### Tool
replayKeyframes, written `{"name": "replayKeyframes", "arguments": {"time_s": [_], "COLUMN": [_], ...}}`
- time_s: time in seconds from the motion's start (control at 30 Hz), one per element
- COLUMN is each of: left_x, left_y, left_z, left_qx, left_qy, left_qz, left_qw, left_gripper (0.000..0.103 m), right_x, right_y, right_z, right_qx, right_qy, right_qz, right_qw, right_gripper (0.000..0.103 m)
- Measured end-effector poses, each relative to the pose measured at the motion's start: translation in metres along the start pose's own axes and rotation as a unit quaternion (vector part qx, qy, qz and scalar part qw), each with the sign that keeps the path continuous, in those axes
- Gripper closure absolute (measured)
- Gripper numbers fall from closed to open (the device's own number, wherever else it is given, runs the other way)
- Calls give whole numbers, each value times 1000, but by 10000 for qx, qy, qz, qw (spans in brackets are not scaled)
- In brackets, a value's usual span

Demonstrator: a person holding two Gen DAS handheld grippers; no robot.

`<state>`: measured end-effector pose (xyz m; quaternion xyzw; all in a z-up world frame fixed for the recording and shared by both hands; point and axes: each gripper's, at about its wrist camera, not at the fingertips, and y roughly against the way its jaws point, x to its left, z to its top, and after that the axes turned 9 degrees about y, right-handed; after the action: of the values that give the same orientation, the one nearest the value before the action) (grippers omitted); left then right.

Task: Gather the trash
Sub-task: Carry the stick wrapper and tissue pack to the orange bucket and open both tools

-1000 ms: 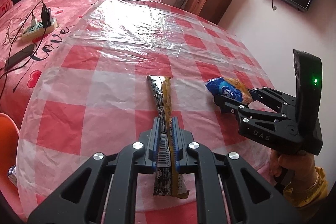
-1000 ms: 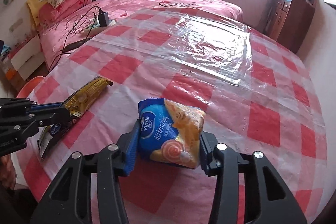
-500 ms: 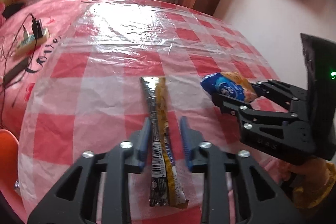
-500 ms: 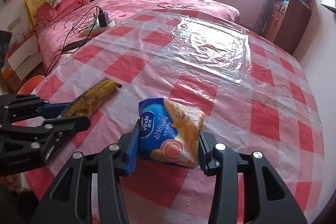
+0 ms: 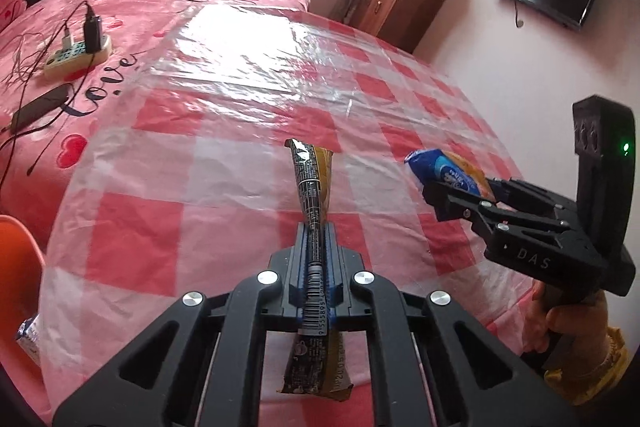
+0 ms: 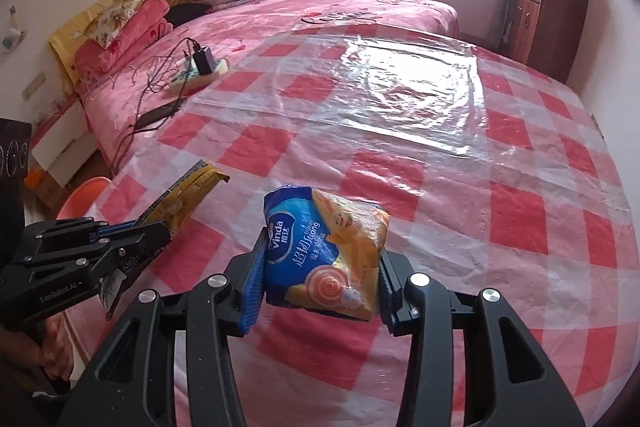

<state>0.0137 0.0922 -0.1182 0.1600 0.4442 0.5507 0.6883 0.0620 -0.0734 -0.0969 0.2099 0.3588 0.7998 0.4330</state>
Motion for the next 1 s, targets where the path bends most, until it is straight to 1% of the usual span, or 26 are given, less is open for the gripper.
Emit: {"name": "replayKeyframes", "arguments": {"time_s": [0.13, 0.23, 0.5, 0.8, 1.0], "left_x": [11, 23, 67, 122, 165], "left_y": [14, 25, 56, 91, 108], "left_z": [4, 6, 7, -1, -13], "left_qx": [-157, -266, -530, -767, -835], "left_qy": [106, 192, 477, 870, 1237], "left_qz": [52, 156, 609, 1160, 1536], "left_qw": [9998, 9993, 9956, 9865, 9768], "left_gripper": [94, 94, 94, 94, 94], "right_x": [15, 30, 77, 154, 210], "right_y": [0, -2, -12, -33, -46], "right_z": [6, 12, 33, 58, 70], "right_qx": [-40, -64, -38, 118, 208], "right_qy": [-13, 33, 279, 888, 1397], "right_qz": [225, 389, 955, 1588, 1891], "right_qw": [9997, 9992, 9950, 9832, 9717], "right_gripper": [56, 56, 56, 56, 56]}}
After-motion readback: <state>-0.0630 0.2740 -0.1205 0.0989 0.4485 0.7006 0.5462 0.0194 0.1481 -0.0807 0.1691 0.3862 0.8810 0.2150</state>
